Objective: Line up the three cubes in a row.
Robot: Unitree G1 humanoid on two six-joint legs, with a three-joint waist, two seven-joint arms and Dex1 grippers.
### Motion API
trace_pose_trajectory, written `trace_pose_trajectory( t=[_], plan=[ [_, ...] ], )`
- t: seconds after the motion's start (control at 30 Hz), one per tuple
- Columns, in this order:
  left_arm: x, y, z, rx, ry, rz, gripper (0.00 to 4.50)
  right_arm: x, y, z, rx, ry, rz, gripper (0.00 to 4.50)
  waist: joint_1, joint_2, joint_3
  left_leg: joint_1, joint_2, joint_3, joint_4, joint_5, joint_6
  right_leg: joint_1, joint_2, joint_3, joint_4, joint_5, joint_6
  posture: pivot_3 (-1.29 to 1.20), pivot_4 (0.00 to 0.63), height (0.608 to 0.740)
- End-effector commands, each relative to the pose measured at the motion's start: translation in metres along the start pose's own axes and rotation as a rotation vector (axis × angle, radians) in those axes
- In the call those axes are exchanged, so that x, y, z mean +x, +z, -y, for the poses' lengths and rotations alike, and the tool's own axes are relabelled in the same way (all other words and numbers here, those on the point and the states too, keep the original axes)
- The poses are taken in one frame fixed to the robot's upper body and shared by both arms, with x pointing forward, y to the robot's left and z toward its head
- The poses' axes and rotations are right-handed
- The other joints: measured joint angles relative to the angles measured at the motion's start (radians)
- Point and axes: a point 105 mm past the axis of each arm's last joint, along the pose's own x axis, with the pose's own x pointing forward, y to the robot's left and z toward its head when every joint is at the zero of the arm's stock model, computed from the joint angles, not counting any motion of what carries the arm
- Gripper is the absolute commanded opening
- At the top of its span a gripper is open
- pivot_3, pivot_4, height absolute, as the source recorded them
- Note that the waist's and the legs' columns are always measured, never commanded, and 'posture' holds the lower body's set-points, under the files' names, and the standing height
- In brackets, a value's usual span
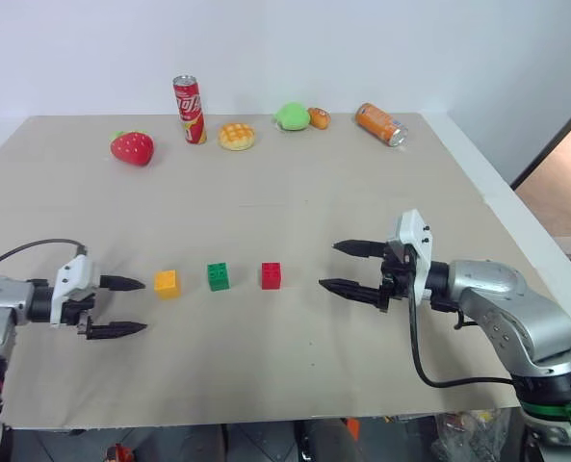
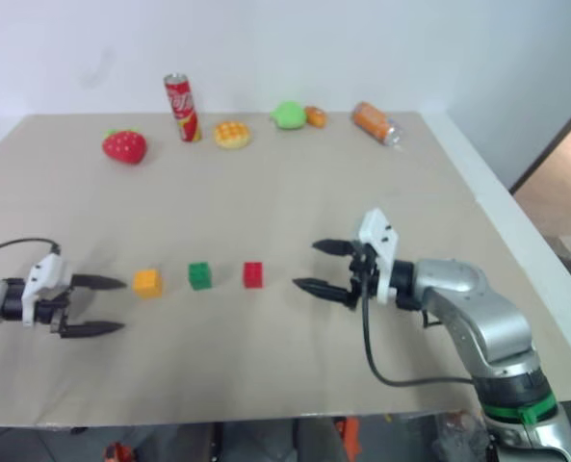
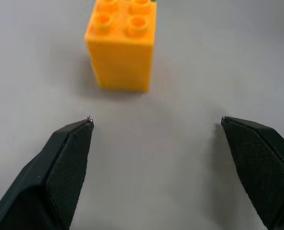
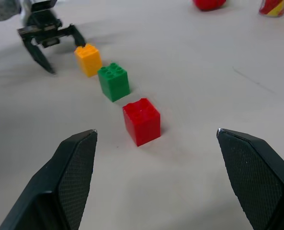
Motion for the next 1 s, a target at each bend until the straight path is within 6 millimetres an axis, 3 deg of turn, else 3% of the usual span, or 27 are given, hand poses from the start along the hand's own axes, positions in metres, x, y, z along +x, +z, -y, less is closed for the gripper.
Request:
trace_pose_trajectory(
  t=[0.03, 0.13, 0.27, 0.47, 0.67, 0.83, 1.0],
  plan=[
    [-0.036, 0.011, -0.007, -0.087, 0.18, 0.034, 4.44, 0.0, 0.006, 0.01, -0.014, -0.042, 0.043, 4.14, -0.001, 0.0, 0.0, 0.0, 0.0, 0.0, 0.0, 0.0, 0.0, 0.0, 0.0, 0.0, 0.0, 0.0, 0.0, 0.0, 0.15, 0.74],
    [-0.051, 0.02, -0.009, -0.23, 0.337, 0.142, 4.44, 0.002, 0.005, 0.015, -0.01, -0.053, 0.058, 4.14, 0.004, 0.001, 0.001, -0.001, 0.0, 0.002, 0.0, 0.0, -0.001, -0.002, -0.001, 0.0, 0.0, 0.0, 0.0, 0.0, 0.15, 0.74],
    [-0.066, 0.044, -0.028, -0.324, 0.636, 0.393, 4.44, 0.008, 0.012, 0.031, -0.004, -0.129, 0.116, 4.14, 0.019, 0.001, 0.001, -0.004, 0.0, 0.002, 0.001, 0.0, -0.001, -0.004, -0.002, 0.0, 0.0, 0.0, 0.001, 0.0, 0.15, 0.74],
    [-0.068, 0.055, -0.045, -0.428, 1.083, 0.62, 4.44, 0.01, 0.021, 0.085, 0.019, -0.486, 0.213, 4.14, 0.026, 0.0, 0.0, -0.003, 0.0, 0.003, 0.004, 0.001, -0.002, -0.002, -0.001, 0.0, 0.0, 0.003, 0.003, 0.0, 0.15, 0.74],
    [-0.061, 0.072, -0.044, -0.465, 1.193, 0.712, 4.44, 0.009, 0.014, 0.116, 0.043, -0.741, 0.225, 4.14, 0.026, -0.001, 0.0, -0.003, 0.0, 0.002, 0.004, 0.001, -0.002, -0.001, 0.001, 0.002, 0.0, 0.004, 0.004, 0.0, 0.15, 0.74],
    [-0.076, 0.085, -0.048, -0.452, 1.327, 0.742, 4.44, 0.001, -0.004, 0.137, 0.092, -0.944, 0.224, 4.14, 0.026, -0.001, 0.0, -0.002, 0.0, 0.002, 0.004, 0.001, -0.002, 0.0, 0.002, 0.003, 0.0, 0.004, 0.004, 0.0, 0.15, 0.74],
    [-0.079, 0.086, -0.044, -0.458, 1.378, 0.73, 4.44, 0.005, -0.015, 0.137, 0.13, -0.971, 0.229, 4.14, 0.025, -0.001, 0.0, -0.001, 0.0, 0.002, 0.003, 0.001, -0.002, 0.002, 0.002, 0.004, 0.0, 0.004, 0.004, 0.0, 0.15, 0.74]
  ],
)
